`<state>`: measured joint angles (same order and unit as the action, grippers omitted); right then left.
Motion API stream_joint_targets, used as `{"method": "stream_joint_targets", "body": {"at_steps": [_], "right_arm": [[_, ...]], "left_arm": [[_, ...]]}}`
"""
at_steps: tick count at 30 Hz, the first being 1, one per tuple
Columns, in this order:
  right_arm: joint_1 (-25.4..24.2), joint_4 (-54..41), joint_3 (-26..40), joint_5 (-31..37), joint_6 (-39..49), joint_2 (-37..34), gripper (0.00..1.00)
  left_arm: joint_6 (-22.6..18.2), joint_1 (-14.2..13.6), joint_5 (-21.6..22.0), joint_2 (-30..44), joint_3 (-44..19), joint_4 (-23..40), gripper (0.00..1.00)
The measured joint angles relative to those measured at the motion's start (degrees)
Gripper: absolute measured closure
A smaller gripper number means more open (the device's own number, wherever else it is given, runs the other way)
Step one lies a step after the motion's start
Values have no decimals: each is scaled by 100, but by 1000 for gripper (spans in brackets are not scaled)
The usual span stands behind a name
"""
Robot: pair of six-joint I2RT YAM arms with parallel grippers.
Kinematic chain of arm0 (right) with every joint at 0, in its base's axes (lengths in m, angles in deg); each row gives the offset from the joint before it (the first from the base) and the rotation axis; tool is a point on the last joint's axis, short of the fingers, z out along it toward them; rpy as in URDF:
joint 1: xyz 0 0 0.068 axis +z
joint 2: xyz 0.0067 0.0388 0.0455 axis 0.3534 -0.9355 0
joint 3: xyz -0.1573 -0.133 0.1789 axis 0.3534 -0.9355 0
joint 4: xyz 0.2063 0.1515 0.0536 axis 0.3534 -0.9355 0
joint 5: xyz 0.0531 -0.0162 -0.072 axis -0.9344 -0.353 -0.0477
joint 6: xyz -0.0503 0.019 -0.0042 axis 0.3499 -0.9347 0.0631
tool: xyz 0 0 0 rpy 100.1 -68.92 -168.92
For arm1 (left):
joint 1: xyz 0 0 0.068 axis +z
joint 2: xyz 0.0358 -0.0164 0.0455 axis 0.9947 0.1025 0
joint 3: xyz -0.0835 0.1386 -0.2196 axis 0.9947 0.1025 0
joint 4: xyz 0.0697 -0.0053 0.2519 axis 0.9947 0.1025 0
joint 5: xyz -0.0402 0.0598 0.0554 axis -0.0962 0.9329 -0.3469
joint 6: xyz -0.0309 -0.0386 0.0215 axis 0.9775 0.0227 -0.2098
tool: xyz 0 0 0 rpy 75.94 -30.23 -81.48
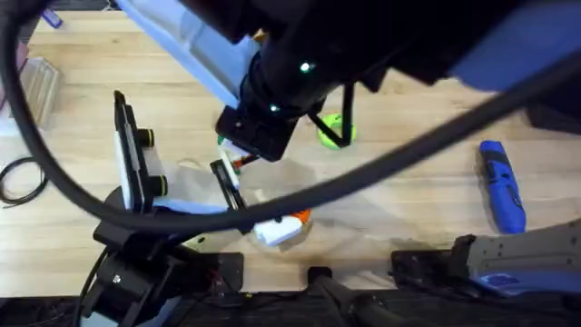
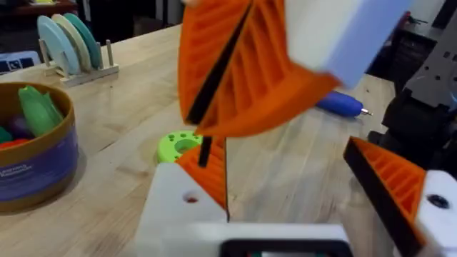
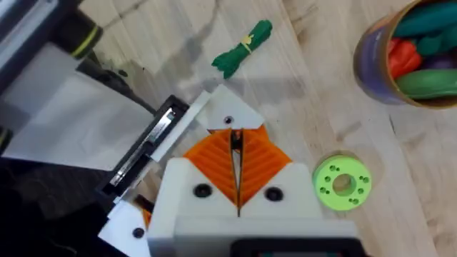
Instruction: Pick up the gripper from the table and insert it into the empty holder that is missing its gripper. Then pick up a screw, insert it into the mounting hole, and use the screwdriver to tighten it. Finally, clean up the table by picking up the vegetable and placing it into the bucket.
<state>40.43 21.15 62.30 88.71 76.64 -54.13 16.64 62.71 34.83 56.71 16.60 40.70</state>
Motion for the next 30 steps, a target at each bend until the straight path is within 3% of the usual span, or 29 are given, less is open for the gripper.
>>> {"method": "stream_joint_targets", "body": {"at_steps": [30], "right_arm": [[0, 109, 1, 0, 0, -265, 995]], "left_arm": [[0, 0, 0, 1, 0, 0, 15]]}}
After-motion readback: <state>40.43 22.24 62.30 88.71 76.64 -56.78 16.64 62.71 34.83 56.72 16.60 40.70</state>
